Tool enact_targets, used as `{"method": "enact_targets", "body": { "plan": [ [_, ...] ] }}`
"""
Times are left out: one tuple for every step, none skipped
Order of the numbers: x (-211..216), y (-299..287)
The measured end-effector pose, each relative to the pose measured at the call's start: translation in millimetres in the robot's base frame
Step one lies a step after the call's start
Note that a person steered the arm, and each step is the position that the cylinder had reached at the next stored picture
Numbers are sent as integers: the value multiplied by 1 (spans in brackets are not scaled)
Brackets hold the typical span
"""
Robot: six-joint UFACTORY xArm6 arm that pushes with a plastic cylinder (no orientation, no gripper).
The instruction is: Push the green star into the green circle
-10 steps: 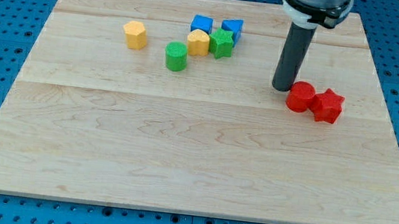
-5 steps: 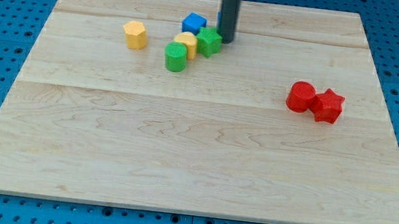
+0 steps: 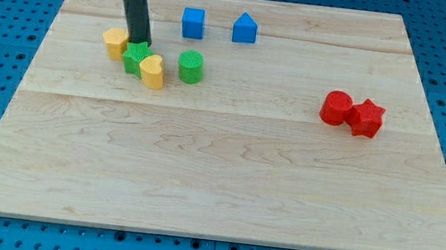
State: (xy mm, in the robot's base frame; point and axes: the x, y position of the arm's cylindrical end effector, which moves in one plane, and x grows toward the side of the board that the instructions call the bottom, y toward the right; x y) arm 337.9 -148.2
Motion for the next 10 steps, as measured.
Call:
{"method": "enact_targets", "body": {
  "plan": [
    [17, 1],
    [29, 42],
    [53, 69],
    [71, 41],
    [76, 5],
    [96, -36],
    [135, -29],
    [156, -1],
    [141, 11],
    [111, 11]
  ]
}}
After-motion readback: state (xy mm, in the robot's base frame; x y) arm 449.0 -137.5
